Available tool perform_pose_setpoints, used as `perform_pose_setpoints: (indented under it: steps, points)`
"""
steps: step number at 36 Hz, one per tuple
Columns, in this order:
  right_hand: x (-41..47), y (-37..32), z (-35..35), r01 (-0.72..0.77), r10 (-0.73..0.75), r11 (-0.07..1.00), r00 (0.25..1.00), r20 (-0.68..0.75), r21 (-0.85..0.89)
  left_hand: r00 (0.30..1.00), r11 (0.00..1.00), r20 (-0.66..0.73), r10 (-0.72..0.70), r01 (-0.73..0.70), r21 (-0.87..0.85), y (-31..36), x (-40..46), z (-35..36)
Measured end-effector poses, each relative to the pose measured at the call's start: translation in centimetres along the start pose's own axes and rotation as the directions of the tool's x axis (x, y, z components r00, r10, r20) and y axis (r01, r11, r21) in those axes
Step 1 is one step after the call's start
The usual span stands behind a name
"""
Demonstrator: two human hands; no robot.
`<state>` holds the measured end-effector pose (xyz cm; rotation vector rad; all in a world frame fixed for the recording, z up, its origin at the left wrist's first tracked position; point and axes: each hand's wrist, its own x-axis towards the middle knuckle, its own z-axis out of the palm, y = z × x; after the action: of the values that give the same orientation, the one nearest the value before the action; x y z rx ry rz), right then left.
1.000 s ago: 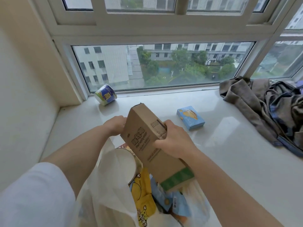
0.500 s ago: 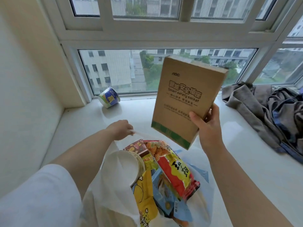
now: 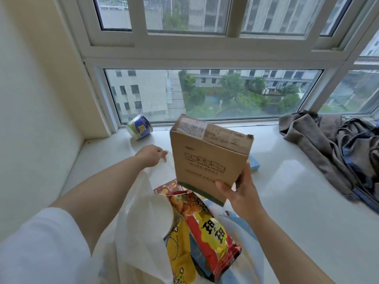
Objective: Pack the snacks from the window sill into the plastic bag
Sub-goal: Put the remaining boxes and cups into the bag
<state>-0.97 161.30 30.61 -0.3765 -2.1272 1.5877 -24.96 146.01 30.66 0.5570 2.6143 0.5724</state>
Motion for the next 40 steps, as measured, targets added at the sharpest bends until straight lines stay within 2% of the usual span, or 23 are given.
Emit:
perform_pose_setpoints:
  steps: [3,5,8,10,11,16,18,20,22,25,28,32,35,38,40]
  points:
    - [0.4,0.2,0.7,0.046,-0.035,0.986,0.997,0.074,-0.162,0.999,0.987,0.040,-0.003,0.009,-0.158,0.1,-0.4,-0.9]
    - [0.7,0.8,1.1,0.130,-0.085,0.951,0.982,0.167,-0.281,0.995,0.969,0.093,0.020,0.004,-0.249,0.1,-0.6,-1.7]
    - [1.2,2.0,1.4,0.219,-0.093,0.856,0.956,0.278,-0.469,0.993,0.997,0.105,0.054,-0.048,-0.057,0.1,-0.4,-2.3]
    - [1.7,1.9,1.6,0.302,-0.079,0.677,0.936,0.342,-0.671,0.991,0.996,0.104,0.085,-0.085,-0.003,0.2,-0.6,-2.5]
    - [2.0,1.5,1.7,0.342,-0.090,0.604,0.927,0.365,-0.720,0.989,0.994,0.103,0.107,-0.109,0.018,0.2,-0.6,-2.5]
    - [3.4,0.8,2.8,0.392,0.036,0.347,0.902,0.429,-0.852,0.983,0.975,0.121,0.140,-0.158,0.157,0.0,-1.3,-2.6]
    - [3.6,0.6,3.7,0.376,0.060,0.303,0.910,0.411,-0.876,0.982,0.968,0.104,0.160,-0.176,0.177,0.1,-1.5,-2.3]
    - [3.8,0.2,5.3,0.424,0.028,0.280,0.893,0.449,-0.861,0.983,0.969,0.072,0.168,-0.178,0.171,0.3,-1.5,-2.1]
    - [3.9,0.1,7.5,0.486,-0.021,0.284,0.865,0.502,-0.826,0.984,0.970,0.034,0.173,-0.176,0.168,0.5,-1.4,-2.1]
    - [3.9,1.3,10.3,0.425,0.040,0.359,0.882,0.469,-0.831,0.985,0.971,0.025,0.171,-0.173,0.165,0.5,-1.6,-1.7]
    - [4.4,2.5,12.0,0.378,0.116,0.337,0.892,0.436,-0.862,0.986,0.965,0.031,0.164,-0.167,0.201,0.5,-1.4,-0.3]
    - [5.3,2.9,12.8,0.397,0.154,0.322,0.874,0.462,-0.859,0.992,0.986,-0.072,0.101,-0.090,0.141,0.0,-1.3,0.5]
    - [5.9,2.3,12.1,0.410,0.224,0.422,0.817,0.531,-0.809,0.984,0.991,-0.164,0.063,-0.042,0.123,-0.1,-1.5,1.3]
    - [7.3,0.9,10.0,0.261,0.362,0.579,0.767,0.530,-0.772,0.971,0.988,-0.229,0.065,-0.030,0.153,0.4,-2.1,2.3]
    - [7.9,0.3,7.9,0.199,0.407,0.599,0.759,0.509,-0.776,0.965,0.991,-0.254,0.057,-0.025,0.130,0.3,-2.5,2.7]
